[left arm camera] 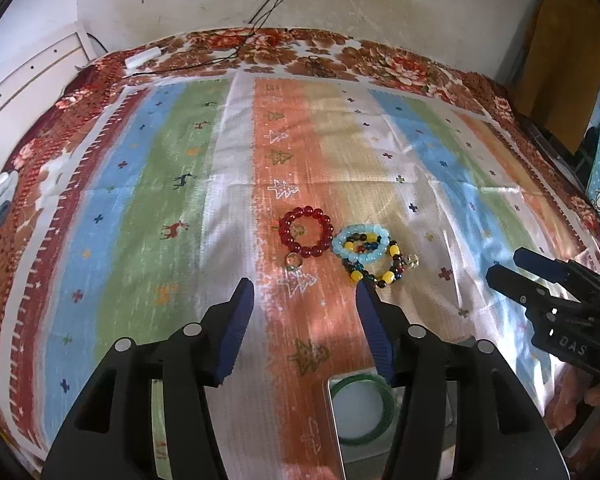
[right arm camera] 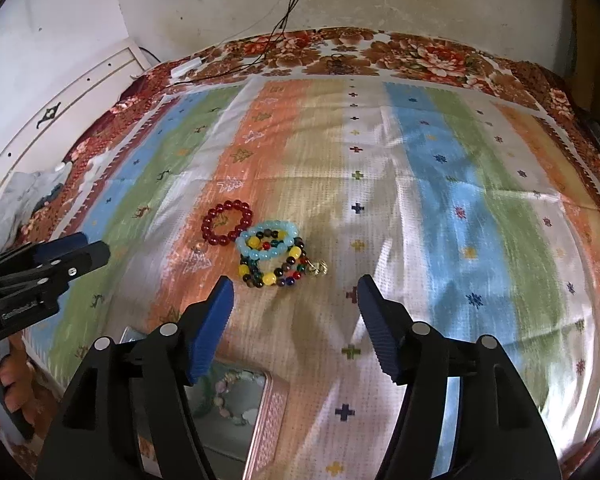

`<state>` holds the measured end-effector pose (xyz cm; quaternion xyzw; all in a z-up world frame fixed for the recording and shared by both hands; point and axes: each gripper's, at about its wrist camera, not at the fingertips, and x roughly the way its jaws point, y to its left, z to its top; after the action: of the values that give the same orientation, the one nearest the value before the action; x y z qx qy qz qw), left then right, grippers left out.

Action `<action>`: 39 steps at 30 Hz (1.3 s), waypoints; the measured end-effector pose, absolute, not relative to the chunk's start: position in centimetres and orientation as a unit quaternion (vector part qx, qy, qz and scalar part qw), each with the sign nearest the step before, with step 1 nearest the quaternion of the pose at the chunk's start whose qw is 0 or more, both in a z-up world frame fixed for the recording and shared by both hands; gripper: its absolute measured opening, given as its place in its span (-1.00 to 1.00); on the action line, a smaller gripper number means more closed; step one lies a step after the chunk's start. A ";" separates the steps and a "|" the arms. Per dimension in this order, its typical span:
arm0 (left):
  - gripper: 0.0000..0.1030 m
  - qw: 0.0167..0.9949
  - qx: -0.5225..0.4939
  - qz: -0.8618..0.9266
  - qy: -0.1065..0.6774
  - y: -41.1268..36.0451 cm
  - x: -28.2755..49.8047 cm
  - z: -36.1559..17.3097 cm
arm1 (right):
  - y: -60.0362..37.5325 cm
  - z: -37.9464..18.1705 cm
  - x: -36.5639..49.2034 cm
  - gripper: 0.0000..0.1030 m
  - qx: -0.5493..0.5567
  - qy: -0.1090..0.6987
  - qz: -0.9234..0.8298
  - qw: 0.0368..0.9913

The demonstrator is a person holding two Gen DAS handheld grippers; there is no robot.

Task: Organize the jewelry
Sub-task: 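Move both open tools back over the remaining bracelets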

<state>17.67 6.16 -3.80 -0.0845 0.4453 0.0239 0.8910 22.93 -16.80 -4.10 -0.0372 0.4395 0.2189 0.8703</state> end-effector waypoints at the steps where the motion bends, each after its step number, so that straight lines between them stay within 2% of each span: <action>1: 0.03 0.890 -0.086 0.024 0.446 6.2 18.0 -3.9 | -16.6 -4.1 23.1 0.25 -0.038 0.441 0.220 0.870; 18: 0.03 0.875 -0.082 0.017 0.476 7.3 24.2 -6.6 | -14.4 -6.6 29.0 0.26 -0.044 0.473 0.214 0.853; 30: 0.03 0.861 -0.071 0.008 0.503 7.6 27.4 -9.0 | -12.8 -8.2 31.6 0.38 -0.058 0.489 0.221 0.842; 39: 0.03 0.849 -0.080 0.019 0.522 8.3 29.5 -11.0 | -11.6 -9.7 33.3 0.39 -0.070 0.505 0.219 0.832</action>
<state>29.51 8.28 -10.96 -0.0803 0.5216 0.0188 0.8492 33.33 -11.60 -9.74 -0.0703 0.5047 0.2189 0.8321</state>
